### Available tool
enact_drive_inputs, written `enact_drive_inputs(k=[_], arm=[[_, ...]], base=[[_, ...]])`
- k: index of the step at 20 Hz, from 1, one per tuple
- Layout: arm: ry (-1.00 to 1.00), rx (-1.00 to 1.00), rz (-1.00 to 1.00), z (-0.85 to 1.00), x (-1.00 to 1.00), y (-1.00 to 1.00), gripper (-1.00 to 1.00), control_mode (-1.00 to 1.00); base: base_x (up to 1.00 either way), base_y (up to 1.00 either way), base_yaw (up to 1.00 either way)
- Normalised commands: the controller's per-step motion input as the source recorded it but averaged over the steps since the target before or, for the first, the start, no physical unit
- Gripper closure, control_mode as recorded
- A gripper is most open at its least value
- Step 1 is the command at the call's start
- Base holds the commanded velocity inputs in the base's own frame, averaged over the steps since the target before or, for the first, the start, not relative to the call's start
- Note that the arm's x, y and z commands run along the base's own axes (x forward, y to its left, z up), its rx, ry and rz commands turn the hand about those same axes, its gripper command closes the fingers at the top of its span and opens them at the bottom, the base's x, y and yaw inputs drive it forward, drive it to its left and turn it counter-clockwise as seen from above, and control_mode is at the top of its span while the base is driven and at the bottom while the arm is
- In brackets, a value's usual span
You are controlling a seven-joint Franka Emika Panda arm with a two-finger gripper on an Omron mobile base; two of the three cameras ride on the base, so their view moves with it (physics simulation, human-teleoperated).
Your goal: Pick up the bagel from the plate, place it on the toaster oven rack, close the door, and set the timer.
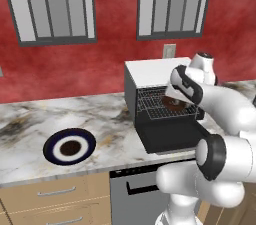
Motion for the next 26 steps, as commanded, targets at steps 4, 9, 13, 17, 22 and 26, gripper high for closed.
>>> enact_drive_inputs(k=[4, 9, 13, 17, 22, 26], arm=[[0.04, 0.0, 0.0, -0.33, 0.52, -0.02, 1.0, -1.0], [0.0, 0.0, 0.0, -0.27, 0.16, 0.0, 1.0, -1.0], [0.0, 0.0, 0.02, -0.34, 0.17, 0.0, 1.0, -1.0], [0.0, 0.0, 0.03, -0.23, 0.1, 0.0, 1.0, -1.0], [0.0, 0.0, 0.02, -0.2, -0.24, 0.0, -1.0, -1.0], [-0.02, 0.0, 0.0, 0.04, -0.42, 0.0, -1.0, -1.0]], base=[[0.0, 0.0, 0.0], [0.0, 0.0, 0.0], [0.0, 0.0, 0.0], [0.0, 0.0, 0.0], [0.0, 0.0, 0.0], [0.0, 0.0, 0.0]])
